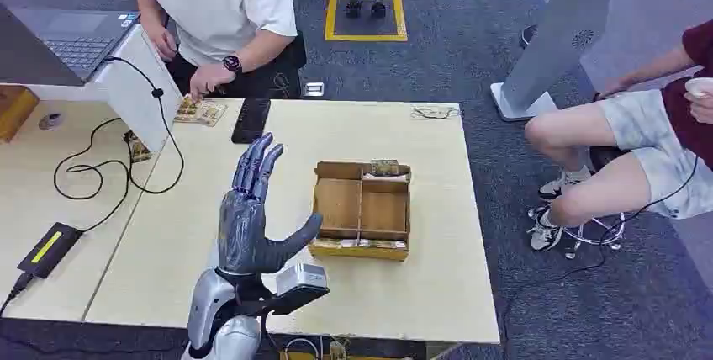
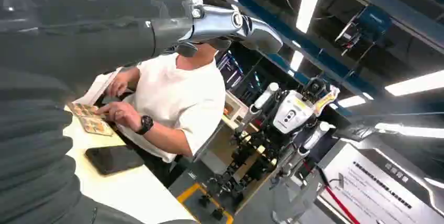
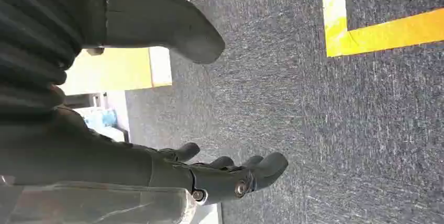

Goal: Pass the card to the sensor for recognition and then transmit it.

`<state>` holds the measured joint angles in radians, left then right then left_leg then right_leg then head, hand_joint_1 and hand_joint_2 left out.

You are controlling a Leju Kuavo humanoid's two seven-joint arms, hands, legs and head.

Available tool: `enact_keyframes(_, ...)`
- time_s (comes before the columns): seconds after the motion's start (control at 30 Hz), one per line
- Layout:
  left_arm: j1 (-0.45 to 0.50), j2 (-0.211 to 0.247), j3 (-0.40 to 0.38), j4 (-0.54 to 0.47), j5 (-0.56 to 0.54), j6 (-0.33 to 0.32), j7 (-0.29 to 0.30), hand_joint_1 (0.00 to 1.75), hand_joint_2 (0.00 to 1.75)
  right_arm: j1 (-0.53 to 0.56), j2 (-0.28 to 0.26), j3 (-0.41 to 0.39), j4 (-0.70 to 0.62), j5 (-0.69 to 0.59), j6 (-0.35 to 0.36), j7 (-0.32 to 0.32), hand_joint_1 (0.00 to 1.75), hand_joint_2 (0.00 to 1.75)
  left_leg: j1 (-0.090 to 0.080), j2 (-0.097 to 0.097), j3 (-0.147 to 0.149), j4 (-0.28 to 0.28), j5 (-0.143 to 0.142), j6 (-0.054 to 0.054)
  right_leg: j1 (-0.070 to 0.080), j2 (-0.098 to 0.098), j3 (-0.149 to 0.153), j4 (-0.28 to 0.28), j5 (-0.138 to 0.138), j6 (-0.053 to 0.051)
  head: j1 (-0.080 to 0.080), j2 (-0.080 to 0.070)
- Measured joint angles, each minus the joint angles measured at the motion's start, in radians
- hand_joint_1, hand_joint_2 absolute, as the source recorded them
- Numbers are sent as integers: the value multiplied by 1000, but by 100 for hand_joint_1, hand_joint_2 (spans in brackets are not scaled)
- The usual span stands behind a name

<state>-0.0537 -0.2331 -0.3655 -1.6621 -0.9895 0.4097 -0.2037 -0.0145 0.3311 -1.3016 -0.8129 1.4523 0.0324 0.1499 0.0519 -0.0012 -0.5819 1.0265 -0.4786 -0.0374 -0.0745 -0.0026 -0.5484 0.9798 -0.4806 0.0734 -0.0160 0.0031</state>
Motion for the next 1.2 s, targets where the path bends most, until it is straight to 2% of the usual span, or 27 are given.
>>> enact_keyframes(0.97,1,0,1,12,23,27,-18,0,175,-3,2,-13,1,34,-10,5,0,175,0,0,0,0,0,0,0,0,0,0,0,0,0,0)
enact_keyframes(1.2,-41,0,24,49,-1,32,-12,0,175,-3,2,-12,0,72,-5,-13,0,175,0,0,0,0,0,0,0,0,0,0,0,0,0,0)
